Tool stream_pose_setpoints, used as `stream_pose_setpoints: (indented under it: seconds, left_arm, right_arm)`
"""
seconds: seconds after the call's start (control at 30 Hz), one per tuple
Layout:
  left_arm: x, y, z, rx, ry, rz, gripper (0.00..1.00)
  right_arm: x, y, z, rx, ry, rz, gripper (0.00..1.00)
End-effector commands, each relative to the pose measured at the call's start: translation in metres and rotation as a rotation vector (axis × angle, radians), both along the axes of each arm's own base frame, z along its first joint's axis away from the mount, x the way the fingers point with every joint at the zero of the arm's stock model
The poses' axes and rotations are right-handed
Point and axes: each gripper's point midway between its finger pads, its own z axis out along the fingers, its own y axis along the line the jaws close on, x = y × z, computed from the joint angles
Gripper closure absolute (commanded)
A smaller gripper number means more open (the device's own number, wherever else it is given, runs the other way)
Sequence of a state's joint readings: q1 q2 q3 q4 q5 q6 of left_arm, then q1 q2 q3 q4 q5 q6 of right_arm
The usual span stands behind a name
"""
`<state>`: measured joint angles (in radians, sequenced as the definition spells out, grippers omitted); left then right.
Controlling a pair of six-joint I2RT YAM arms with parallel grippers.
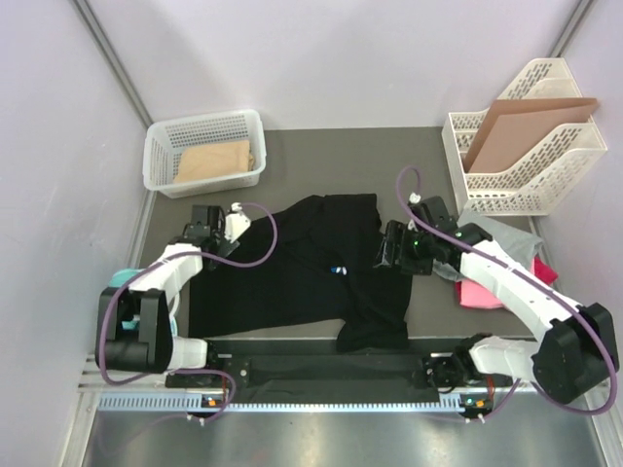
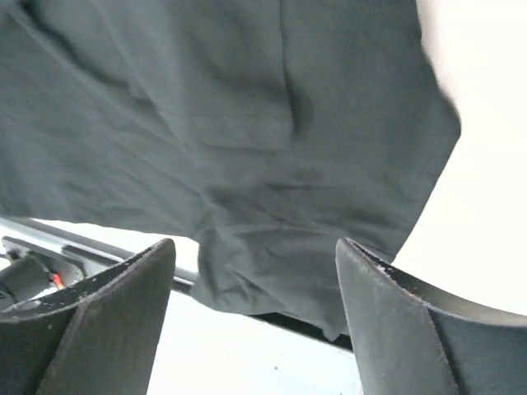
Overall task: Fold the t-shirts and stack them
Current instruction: Fold the flattened tshirt in 1/3 of the way
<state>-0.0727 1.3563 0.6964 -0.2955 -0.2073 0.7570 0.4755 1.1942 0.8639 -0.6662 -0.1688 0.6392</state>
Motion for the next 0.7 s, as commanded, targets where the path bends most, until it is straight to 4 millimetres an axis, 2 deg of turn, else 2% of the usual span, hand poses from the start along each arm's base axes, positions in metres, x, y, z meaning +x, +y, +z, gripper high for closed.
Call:
stream_pose_setpoints:
  seconds: [0.0,0.03,0.07,0.1,0.13,0.17,0.2,0.23,0.27,0.3,0.33,0.37,0.4,0.43,0.53,0.67]
  left_arm:
    - [0.024,-0.011,0.067,-0.081,-0.152,0.003,0.32]
    - [0.035,-0.015,0.089,-0.109,-0.205,0.002,0.31]
    - [0.038,-0.017,0.099,-0.123,-0.217,0.008,0.22]
    - [0.041,-0.018,0.106,-0.137,-0.227,0.011,0.20]
    - [0.048,-0.022,0.120,-0.160,-0.253,0.012,0.18]
    - [0.054,-0.023,0.121,-0.168,-0.259,0.013,0.15]
    - [0.058,-0.023,0.120,-0.172,-0.268,0.018,0.14]
    - [0.062,-0.023,0.115,-0.175,-0.266,0.029,0.13]
    - [0.071,-0.022,0.107,-0.170,-0.272,0.043,0.13]
    - [0.075,-0.020,0.101,-0.165,-0.270,0.058,0.13]
    - [0.079,-0.018,0.095,-0.163,-0.270,0.075,0.13]
    - [0.083,-0.016,0.081,-0.154,-0.242,0.090,0.14]
    - [0.087,-0.015,0.078,-0.156,-0.241,0.099,0.16]
    - [0.089,-0.015,0.074,-0.158,-0.234,0.102,0.16]
    - [0.093,-0.015,0.049,-0.158,-0.182,0.110,0.18]
    - [0.092,-0.015,0.028,-0.155,-0.133,0.122,0.20]
  right_arm:
    - [0.058,0.021,0.096,0.061,-0.274,0.009,0.21]
    - [0.068,0.024,0.104,0.052,-0.300,0.025,0.21]
    - [0.083,0.031,0.097,0.034,-0.284,0.034,0.22]
    - [0.101,0.038,0.115,0.050,-0.333,0.035,0.23]
    - [0.114,0.042,0.114,0.037,-0.347,0.051,0.24]
    - [0.131,0.049,0.090,0.006,-0.305,0.060,0.24]
    - [0.152,0.054,0.098,0.001,-0.348,0.052,0.25]
    - [0.165,0.057,0.090,-0.025,-0.359,0.067,0.25]
    - [0.186,0.056,0.063,-0.060,-0.330,0.053,0.25]
    - [0.202,0.056,0.063,-0.064,-0.340,0.042,0.25]
    - [0.214,0.056,0.032,-0.087,-0.281,0.039,0.25]
    - [0.225,0.049,0.023,-0.082,-0.264,0.025,0.25]
    - [0.234,0.049,0.021,-0.078,-0.258,0.008,0.25]
    - [0.238,0.047,0.004,-0.084,-0.225,0.002,0.26]
    - [0.244,0.041,-0.010,-0.040,-0.193,-0.045,0.30]
    - [0.239,0.039,-0.033,-0.011,-0.140,-0.073,0.34]
